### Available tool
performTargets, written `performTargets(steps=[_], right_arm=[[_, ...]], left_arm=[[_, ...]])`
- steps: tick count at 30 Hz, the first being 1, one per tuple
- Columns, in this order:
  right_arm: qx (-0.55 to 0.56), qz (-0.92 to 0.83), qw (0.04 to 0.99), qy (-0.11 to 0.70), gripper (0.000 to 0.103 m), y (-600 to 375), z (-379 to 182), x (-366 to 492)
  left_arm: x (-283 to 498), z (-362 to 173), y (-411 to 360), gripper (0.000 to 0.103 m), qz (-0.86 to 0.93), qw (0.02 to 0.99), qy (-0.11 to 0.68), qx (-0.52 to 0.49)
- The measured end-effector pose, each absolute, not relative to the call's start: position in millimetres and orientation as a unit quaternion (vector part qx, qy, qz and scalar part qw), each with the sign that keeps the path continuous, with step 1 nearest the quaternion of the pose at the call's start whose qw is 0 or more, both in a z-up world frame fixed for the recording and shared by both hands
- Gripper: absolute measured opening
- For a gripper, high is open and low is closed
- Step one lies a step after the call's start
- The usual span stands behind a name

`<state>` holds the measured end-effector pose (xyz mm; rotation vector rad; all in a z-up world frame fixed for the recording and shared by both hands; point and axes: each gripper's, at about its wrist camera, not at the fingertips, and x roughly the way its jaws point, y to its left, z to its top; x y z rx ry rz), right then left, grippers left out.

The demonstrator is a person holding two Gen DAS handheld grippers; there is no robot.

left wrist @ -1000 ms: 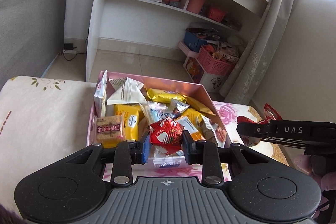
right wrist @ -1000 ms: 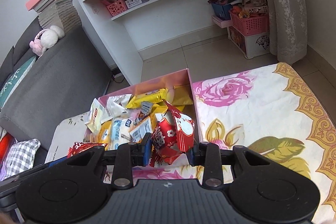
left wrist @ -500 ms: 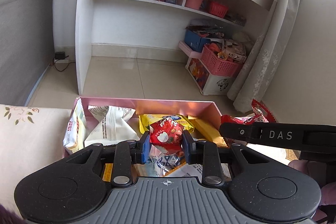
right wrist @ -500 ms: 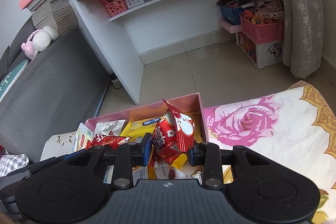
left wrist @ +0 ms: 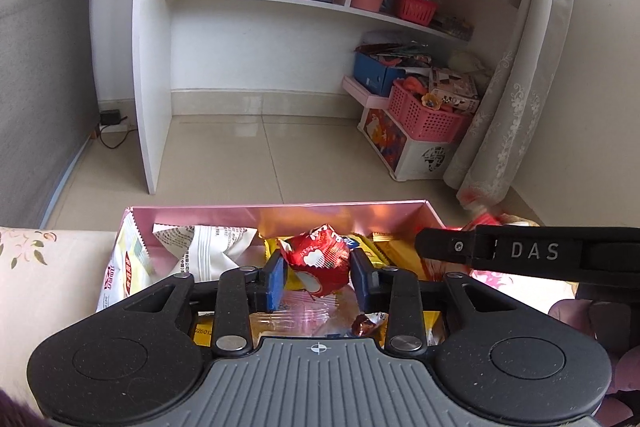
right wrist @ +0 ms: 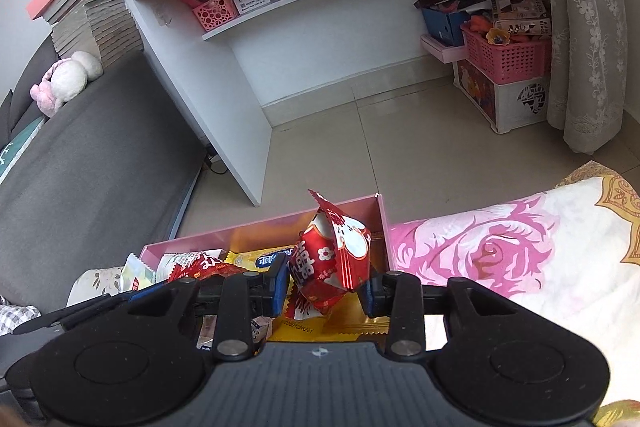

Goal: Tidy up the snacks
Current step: 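Carry both red candy packets into the box and open both grippers, then withdraw both grippers from the box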

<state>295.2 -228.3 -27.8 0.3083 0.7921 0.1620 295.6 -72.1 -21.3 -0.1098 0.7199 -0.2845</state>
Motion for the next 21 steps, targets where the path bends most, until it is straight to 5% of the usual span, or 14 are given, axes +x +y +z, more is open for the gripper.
performTargets(steps=[3, 11, 21], right_arm=[[0.156, 0.076, 0.908, 0.380, 0.049, -229.7, -28.4, 296.0], [0.161, 0.075, 0.912, 0.371, 0.062, -232.4, -21.0, 288.3], [0.144, 0.077, 0.916, 0.365, 0.077, -232.7, -2.3, 257.3]], left_arm=[[295.7, -23.4, -70.5, 0.048, -0.138, 0.924, 0.352, -0.059], [284.5, -15.2, -67.8, 0.074, -0.135, 0.928, 0.342, -0.064], [249.9, 1.7, -51.9, 0.088, -0.140, 0.927, 0.344, -0.044]])
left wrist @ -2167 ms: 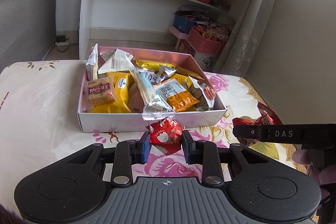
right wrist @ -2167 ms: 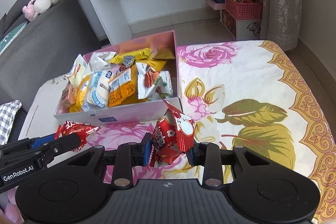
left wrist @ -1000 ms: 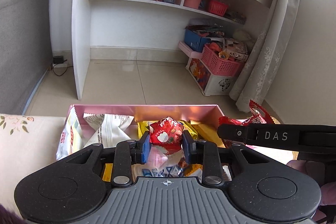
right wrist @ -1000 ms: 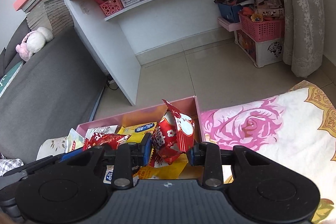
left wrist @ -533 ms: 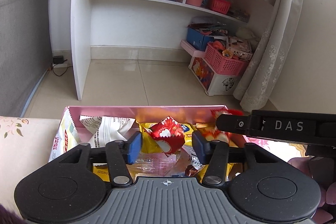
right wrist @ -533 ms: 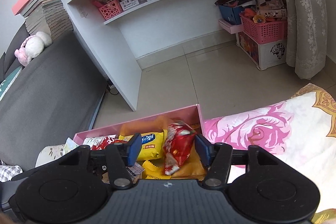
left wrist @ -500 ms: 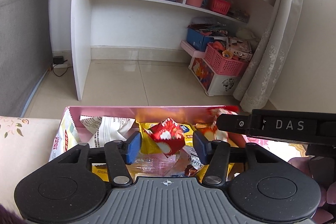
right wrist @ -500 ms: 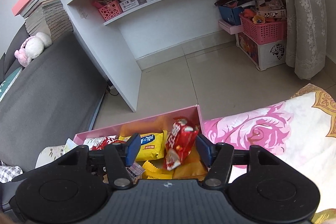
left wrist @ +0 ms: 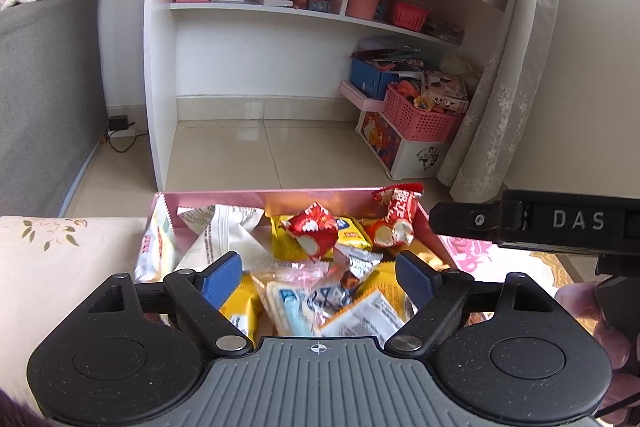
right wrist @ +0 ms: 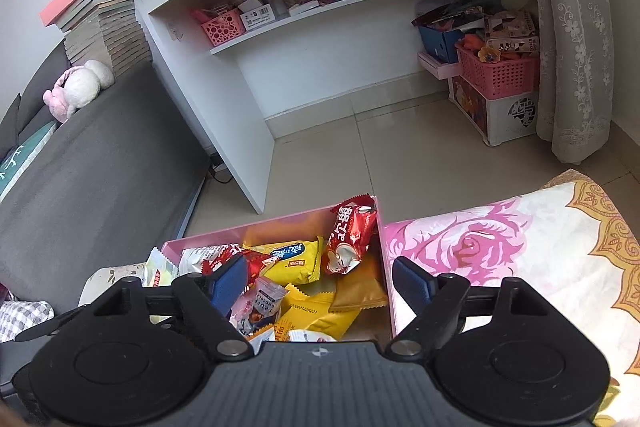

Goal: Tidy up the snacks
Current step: 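Withdraw both grippers from the box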

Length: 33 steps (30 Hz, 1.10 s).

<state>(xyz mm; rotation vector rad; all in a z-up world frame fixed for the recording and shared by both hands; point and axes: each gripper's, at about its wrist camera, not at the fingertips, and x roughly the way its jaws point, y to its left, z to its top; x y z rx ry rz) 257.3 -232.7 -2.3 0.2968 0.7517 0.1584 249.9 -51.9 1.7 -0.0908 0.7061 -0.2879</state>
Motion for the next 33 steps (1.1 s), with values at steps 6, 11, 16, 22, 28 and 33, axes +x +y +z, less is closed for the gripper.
performTargets(steps=[6, 11, 16, 22, 28, 33], right_arm=[[0.141, 0.066, 0.918, 0.365, 0.085, -235.7, 3.0, 230.5], [0.139, 0.055, 0.913, 0.379, 0.088, -240.6, -4.6, 202.8], [0.135, 0.038, 0.911, 0.388, 0.088, -244.8, -4.6, 178.0], [0.114, 0.031, 0.912, 0.392, 0.090, -238.4, 4.6, 147.7], [0.117, 0.044, 0.910, 0.395, 0.091, -226.6, 9.9, 121.4], [0.093, 0.028, 0.909, 0.405, 0.092, -211.7, 9.5, 103.2]], left_arm=[[216.1, 3.6, -40.4, 0.095, -0.134, 0.926, 0.350, -0.036], [188.4, -1.1, -29.9, 0.096, -0.120, 0.922, 0.367, -0.031], [165.7, -0.9, -20.8, 0.097, -0.103, 0.918, 0.381, -0.022], [137.2, 6.2, -13.6, 0.100, -0.091, 0.915, 0.393, -0.024], [112.1, 11.4, -14.6, 0.100, -0.079, 0.909, 0.409, -0.012], [89.9, 11.7, -14.5, 0.101, -0.055, 0.912, 0.407, 0.006]])
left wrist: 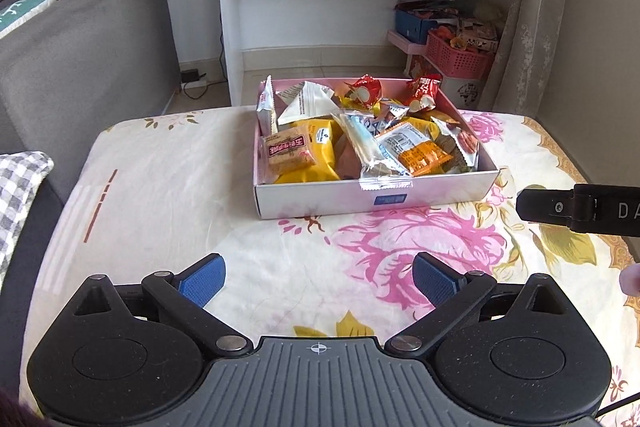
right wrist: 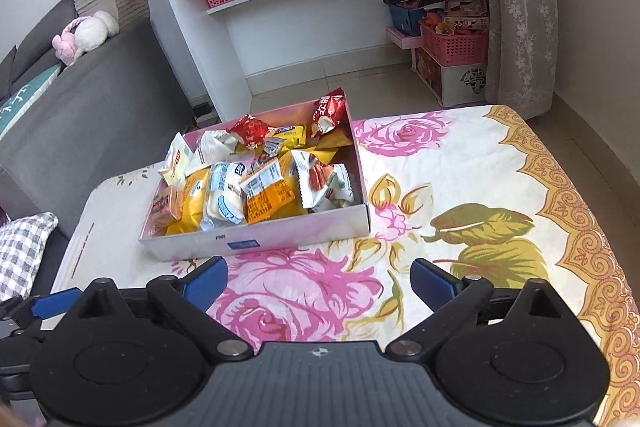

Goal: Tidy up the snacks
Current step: 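Withdraw both grippers from the box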

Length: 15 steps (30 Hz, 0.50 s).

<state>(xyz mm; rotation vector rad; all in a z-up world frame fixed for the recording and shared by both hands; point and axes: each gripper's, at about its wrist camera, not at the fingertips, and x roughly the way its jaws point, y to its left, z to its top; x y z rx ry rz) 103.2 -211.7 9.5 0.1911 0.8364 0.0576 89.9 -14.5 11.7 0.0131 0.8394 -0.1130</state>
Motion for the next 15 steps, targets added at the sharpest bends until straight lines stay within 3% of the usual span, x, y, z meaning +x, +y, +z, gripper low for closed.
performTargets(steps=[15], right_arm=[[0.057, 0.001, 0.908, 0.416, 0.094, -189.0, 6.6, 62.0]], left_arm=[[54.4, 11.8, -0.7, 0.102, 0.009, 0.907, 0.420, 0.018]])
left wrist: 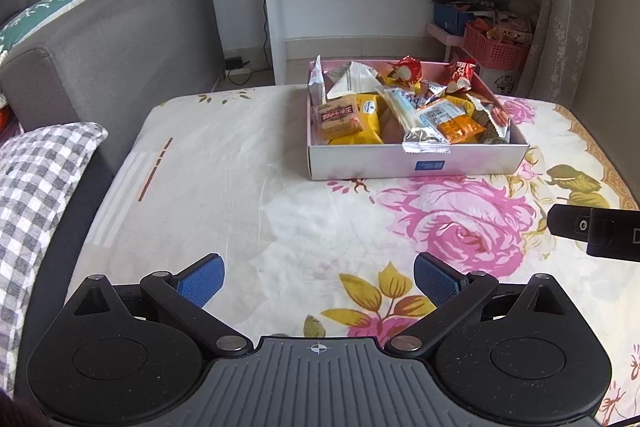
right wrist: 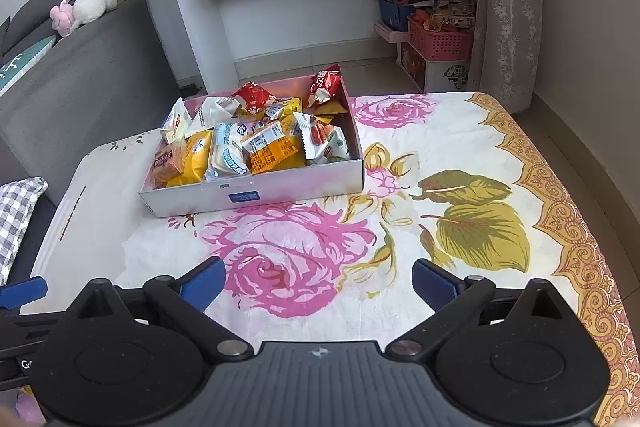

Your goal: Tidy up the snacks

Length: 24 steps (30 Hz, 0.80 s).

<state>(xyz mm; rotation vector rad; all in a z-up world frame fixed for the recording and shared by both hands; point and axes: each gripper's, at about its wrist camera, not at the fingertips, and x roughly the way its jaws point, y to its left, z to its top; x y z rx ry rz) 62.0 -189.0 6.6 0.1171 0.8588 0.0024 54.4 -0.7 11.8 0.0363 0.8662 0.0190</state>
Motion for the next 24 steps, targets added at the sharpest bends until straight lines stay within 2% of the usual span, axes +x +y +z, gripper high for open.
performTargets(steps=[6, 13, 24], right_arm=[[0.002, -0.015, 0.919, 0.394, 0.096, -184.8, 8.1, 57.8], [0.019, -0.018, 0.910, 0.413, 0.096, -185.4, -2.5, 58.6], [-0.011, 0.001, 0.911, 0.413, 0.096, -168.3, -7.2, 51.5]], left_arm=[[53.9, 2.6, 12.0, 0.102, 0.035, 0.897, 0.441, 0.004], [52.1, 4.1, 11.5, 0.102, 0.039, 0.896, 0.443, -0.006], [51.4, 5.1, 8.6, 0.102, 0.037, 0.897, 0.440, -0.008]])
